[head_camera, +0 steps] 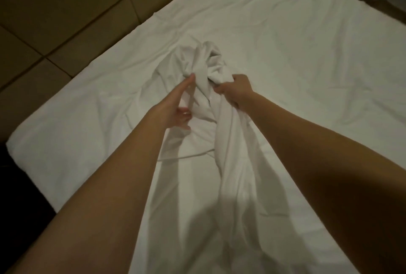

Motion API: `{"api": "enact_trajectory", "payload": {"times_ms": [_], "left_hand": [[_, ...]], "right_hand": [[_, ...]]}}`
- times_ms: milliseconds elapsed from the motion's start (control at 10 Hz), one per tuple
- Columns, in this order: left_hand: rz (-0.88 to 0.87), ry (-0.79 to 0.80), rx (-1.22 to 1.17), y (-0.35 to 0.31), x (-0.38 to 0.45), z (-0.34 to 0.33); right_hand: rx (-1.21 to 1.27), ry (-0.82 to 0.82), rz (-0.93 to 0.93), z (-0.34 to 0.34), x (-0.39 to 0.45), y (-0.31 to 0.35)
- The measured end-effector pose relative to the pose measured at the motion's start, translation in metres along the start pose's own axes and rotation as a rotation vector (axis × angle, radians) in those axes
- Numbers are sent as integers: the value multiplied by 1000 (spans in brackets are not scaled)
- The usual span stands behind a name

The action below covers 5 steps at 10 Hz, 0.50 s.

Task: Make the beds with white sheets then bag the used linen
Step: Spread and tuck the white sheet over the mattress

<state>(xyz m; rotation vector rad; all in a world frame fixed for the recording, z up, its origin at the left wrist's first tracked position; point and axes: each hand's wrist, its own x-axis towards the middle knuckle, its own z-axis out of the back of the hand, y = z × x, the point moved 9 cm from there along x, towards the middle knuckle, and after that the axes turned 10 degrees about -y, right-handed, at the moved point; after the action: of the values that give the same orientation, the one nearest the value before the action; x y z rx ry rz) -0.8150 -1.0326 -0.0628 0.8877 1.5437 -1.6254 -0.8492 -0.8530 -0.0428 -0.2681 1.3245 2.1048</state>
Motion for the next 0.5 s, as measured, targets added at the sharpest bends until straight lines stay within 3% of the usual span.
{"api": "enact_trajectory", "payload": {"times_ms": [100, 200, 300, 400, 500], "left_hand": [[56, 73, -252, -8, -5, 0], [59, 268, -468, -21, -21, 0], [-30, 220, -734, -44, -46, 19], [-616, -605, -1021, -79, -86, 122], [-389, -3, -797, -111, -115, 81]], "right_hand": [[43, 140, 133, -10, -12, 40], [-57, 389, 285, -26, -46, 78], [-197, 587, 411, -46, -88, 95], [-224, 711, 503, -58, -120, 107], [-146, 792, 505, -51, -141, 131]]}}
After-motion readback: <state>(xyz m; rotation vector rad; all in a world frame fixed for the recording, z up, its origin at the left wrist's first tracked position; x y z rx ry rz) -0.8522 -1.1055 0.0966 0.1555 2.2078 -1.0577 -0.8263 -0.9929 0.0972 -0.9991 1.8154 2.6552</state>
